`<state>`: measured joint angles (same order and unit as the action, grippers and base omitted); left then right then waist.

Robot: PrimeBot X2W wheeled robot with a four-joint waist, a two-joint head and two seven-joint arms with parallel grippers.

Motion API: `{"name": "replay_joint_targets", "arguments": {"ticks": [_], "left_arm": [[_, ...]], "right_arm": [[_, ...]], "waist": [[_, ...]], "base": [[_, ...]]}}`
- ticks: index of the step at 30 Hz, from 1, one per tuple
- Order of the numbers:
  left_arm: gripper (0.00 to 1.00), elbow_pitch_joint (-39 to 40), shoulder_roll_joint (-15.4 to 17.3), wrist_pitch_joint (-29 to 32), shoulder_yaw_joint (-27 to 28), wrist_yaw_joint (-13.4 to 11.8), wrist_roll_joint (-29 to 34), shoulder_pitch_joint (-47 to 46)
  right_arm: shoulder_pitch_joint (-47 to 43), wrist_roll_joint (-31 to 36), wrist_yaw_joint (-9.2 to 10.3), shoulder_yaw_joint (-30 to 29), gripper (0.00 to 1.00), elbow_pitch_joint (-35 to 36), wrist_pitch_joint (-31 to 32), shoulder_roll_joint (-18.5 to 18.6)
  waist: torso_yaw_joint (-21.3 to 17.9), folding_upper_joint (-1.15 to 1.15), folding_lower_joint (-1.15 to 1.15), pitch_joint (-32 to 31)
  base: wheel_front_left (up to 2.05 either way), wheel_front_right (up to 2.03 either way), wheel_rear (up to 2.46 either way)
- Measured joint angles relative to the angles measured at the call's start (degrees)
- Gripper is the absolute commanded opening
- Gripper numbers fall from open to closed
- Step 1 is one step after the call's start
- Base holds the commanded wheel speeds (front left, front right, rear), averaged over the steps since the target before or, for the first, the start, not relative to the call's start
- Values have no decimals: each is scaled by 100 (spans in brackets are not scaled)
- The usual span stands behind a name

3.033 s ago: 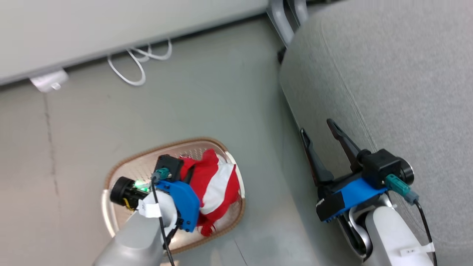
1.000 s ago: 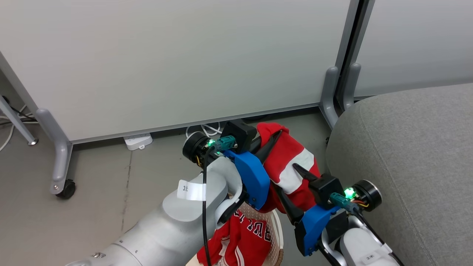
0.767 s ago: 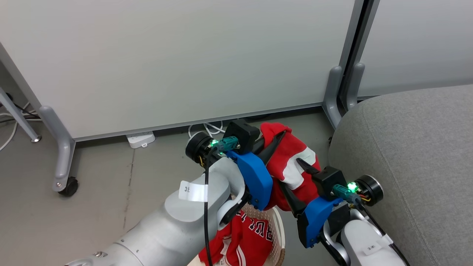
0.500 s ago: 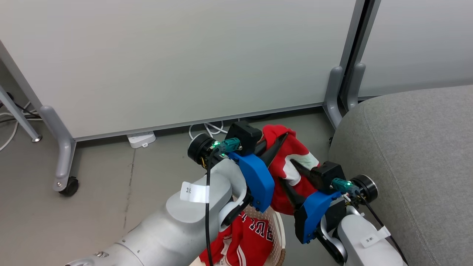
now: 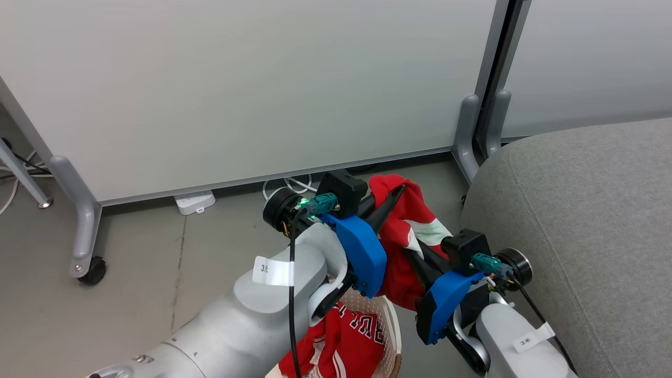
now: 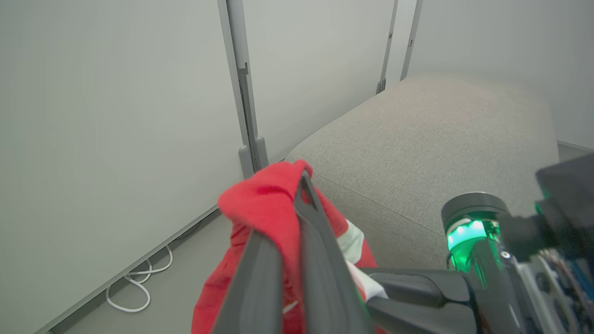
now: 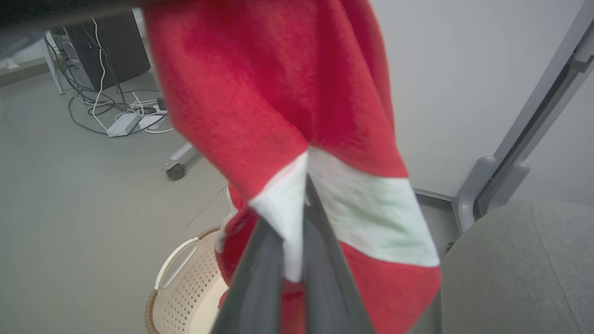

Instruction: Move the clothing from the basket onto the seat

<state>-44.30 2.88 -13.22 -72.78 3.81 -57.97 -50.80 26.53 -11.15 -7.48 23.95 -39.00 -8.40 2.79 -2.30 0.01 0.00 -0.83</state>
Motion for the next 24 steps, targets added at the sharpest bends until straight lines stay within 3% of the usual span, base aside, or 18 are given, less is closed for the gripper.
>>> {"name": "replay_joint_targets", "arguments": {"ticks": [12,13,14,21,24], "left_arm": [[1,-21,1,-52,-29,2,-46,-15],[36,-21,0,-59,-30,2,-44,-18],[100,-18,1,-82,-33,1,-29,-25],[100,29,-1,-166,40,-57,134,-63],[100,171,1,-176,398,-123,390,46]], "right_arm": [[38,-94,0,134,0,-104,-202,0],[42,-94,-1,136,0,-111,-213,0],[47,-94,-1,141,0,-114,-227,0],[67,-59,0,142,0,-118,-300,0],[70,-32,0,90,0,-121,-327,0]], "waist": [[-20,0,0,-11],[-22,0,0,-10],[-23,0,0,-10],[-29,0,0,-10],[-20,0,0,-4]], "base": [[0,0,0],[0,0,0],[0,0,0],[0,0,0],[0,0,0]]}}
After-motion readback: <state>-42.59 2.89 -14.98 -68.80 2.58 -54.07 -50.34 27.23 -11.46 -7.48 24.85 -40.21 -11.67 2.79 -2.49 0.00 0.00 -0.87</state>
